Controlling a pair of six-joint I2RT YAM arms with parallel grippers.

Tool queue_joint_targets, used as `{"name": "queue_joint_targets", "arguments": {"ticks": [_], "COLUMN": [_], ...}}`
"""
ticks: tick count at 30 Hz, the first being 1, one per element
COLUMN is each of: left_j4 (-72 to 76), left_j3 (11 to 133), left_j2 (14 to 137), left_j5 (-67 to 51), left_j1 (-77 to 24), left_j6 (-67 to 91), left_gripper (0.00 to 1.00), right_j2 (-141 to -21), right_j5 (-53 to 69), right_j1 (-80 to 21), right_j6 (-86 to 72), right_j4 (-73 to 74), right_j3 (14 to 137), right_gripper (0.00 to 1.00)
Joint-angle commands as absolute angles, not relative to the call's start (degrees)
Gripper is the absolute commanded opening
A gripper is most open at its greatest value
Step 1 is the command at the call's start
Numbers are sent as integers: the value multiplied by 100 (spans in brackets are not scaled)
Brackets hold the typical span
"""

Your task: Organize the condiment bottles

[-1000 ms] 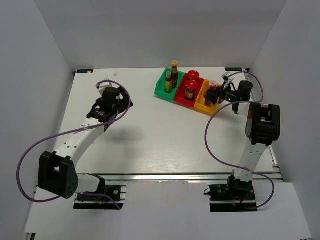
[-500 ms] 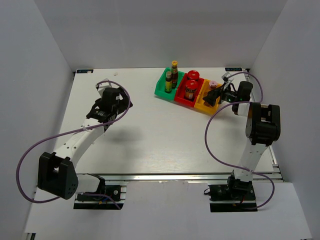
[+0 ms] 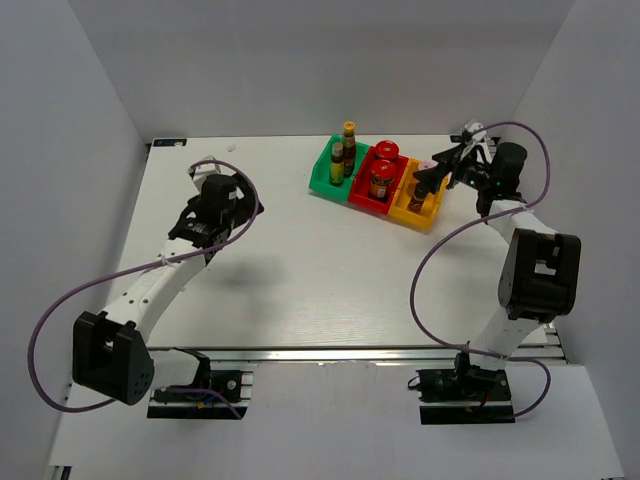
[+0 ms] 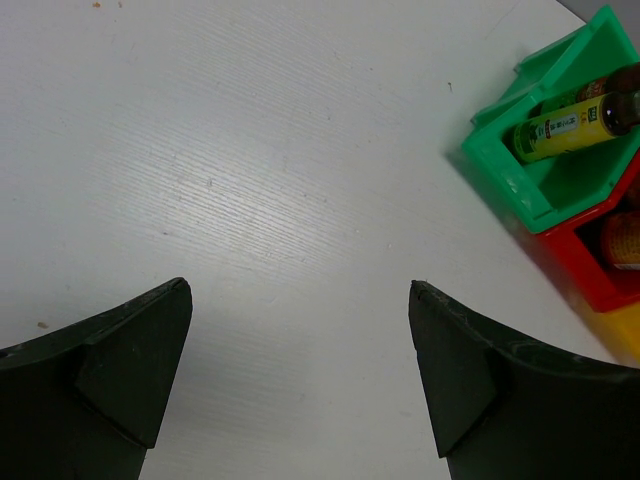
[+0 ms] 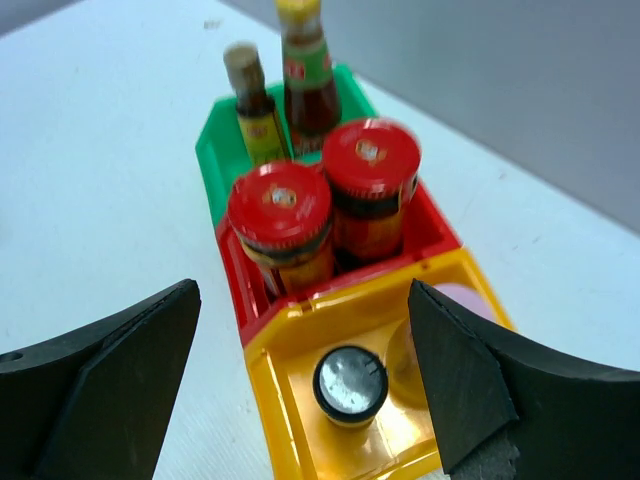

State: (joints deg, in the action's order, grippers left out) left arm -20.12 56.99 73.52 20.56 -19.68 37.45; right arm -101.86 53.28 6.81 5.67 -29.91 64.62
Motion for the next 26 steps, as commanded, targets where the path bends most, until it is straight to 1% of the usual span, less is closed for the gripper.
{"name": "queue_joint_targets", "arguments": {"ticks": [1,3,5,6,7,8,9,10,11,14,16,18,19,21,23,26], "left_j4": [-2205,-2451,-2609,-2610,-2610,-2593,-2558,-2471,-2400,-2102,-1926,-1855,-1828,-1828,-1828,-1863], "left_j3": [6046,6152,6117,6021,5960,5907,5784,5722,5661,5423,5274,5203,5168,5168,5159,5115], "left_j2": [7040,7023,6900,6830,6672,6593,6513,6347,6276,6100,6073,6056,6073,6134,6178,6152], "left_j5": [2126,2293,2644,2733,2777,2769,2751,2725,2690,2419,2260,2127,2110,1979,1846,1863], "left_j1": [-1942,-1942,-1942,-1942,-1942,-1942,-1951,-1934,-1934,-1907,-1890,-1855,-1802,-1714,-1591,-1512], "left_j6": [3612,3630,3665,3665,3622,3595,3551,3542,3533,3315,3278,3252,3252,3269,3296,3278], "left_gripper": [98,98,98,98,98,98,98,98,98,98,98,98,98,98,98,98], "right_j2": [-9572,-9213,-8896,-8520,-8308,-8071,-7546,-7289,-7016,-5797,-5398,-4864,-4704,-4248,-4018,-3973], "right_j5": [4968,4686,4106,3896,3432,3219,2964,2248,1902,750,249,-147,-437,-614,-764,-782], "right_j1": [738,747,756,765,765,765,765,765,765,765,765,765,756,756,765,765], "right_j6": [116,-297,-639,-720,-834,-931,-1088,-1220,-1317,-1677,-1846,-2020,-2126,-2180,-2197,-2180], "right_j4": [-2770,-2498,-1970,-1830,-1767,-1819,-1845,-1837,-1585,-839,-555,-134,-71,-157,-141,-44], "right_j3": [6785,6846,6786,6681,6297,6015,5725,5435,4962,4170,3807,3448,3341,3060,3006,3050], "right_gripper": [89,89,89,89,89,89,89,89,89,89,89,89,89,90,89,89]}}
